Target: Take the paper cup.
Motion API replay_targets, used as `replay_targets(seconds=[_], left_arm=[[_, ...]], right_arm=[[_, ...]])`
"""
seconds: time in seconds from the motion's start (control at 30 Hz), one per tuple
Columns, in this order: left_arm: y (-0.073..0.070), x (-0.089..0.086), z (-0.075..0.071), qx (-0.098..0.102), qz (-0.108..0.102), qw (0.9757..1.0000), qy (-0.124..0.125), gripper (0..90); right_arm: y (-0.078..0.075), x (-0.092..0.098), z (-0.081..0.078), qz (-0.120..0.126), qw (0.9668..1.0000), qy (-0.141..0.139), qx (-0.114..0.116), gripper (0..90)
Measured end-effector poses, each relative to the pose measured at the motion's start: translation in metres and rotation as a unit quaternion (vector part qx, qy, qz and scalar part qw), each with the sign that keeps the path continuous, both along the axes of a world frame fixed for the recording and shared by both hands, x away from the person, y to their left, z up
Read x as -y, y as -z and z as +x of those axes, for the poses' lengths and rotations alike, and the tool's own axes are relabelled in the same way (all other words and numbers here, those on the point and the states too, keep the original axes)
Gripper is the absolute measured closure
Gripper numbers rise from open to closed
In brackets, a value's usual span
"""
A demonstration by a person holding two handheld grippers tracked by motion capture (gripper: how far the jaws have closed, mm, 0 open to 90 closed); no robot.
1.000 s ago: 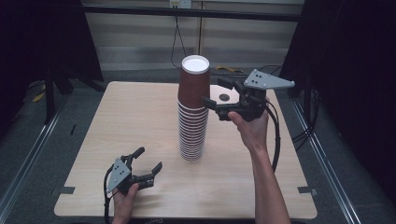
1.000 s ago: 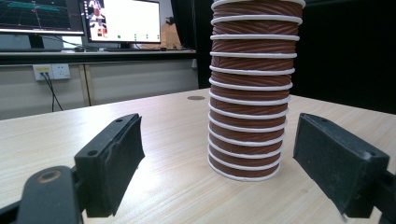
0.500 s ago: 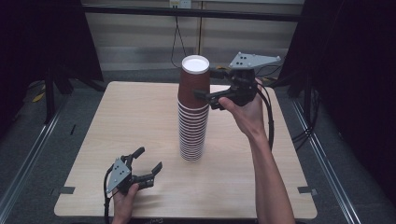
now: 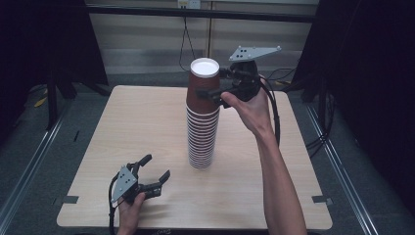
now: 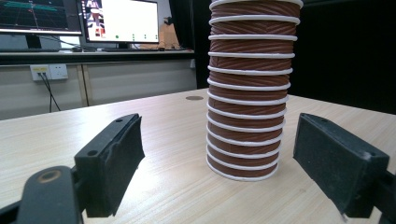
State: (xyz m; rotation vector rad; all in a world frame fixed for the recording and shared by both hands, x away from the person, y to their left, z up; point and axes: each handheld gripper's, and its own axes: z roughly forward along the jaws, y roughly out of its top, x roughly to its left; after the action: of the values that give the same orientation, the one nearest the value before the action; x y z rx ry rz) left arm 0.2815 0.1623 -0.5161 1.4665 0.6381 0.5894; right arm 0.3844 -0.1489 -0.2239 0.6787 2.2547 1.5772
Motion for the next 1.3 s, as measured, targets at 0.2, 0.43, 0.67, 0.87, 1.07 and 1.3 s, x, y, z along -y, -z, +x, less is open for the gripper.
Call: replay_targets(seconds=[0.2, 0.43, 0.67, 0.87, 1.07, 1.3], left_arm=[[0.0, 0.0, 0.0, 0.0, -0.001, 1.0, -0.001, 15.6], [0.0, 0.0, 0.0, 0.0, 0.0, 1.0, 0.001, 15.6], [0.0, 0.0, 0.0, 0.0, 0.0, 1.0, 0.001, 15.6], [0.0, 0.0, 0.0, 0.0, 0.0, 1.0, 0.001, 15.6], [0.0, 0.0, 0.0, 0.0, 0.0, 1.0, 0.001, 15.6], [0.0, 0.0, 0.0, 0.0, 0.0, 1.0, 0.002, 15.6]], right_arm=[[0.003, -0.004, 0.002, -0.01, 0.9999, 0.001, -0.005, 15.2], [0.002, -0.004, 0.003, -0.011, 0.9999, -0.001, -0.003, 16.1], [-0.001, -0.003, 0.002, -0.004, 1.0, -0.003, 0.007, 16.9], [-0.008, 0.0, 0.0, 0.015, 0.9998, -0.002, 0.012, 17.2], [-0.011, 0.002, -0.003, 0.04, 0.9987, 0.003, 0.033, 17.4], [-0.015, 0.004, -0.004, 0.062, 0.9972, 0.006, 0.041, 17.7]])
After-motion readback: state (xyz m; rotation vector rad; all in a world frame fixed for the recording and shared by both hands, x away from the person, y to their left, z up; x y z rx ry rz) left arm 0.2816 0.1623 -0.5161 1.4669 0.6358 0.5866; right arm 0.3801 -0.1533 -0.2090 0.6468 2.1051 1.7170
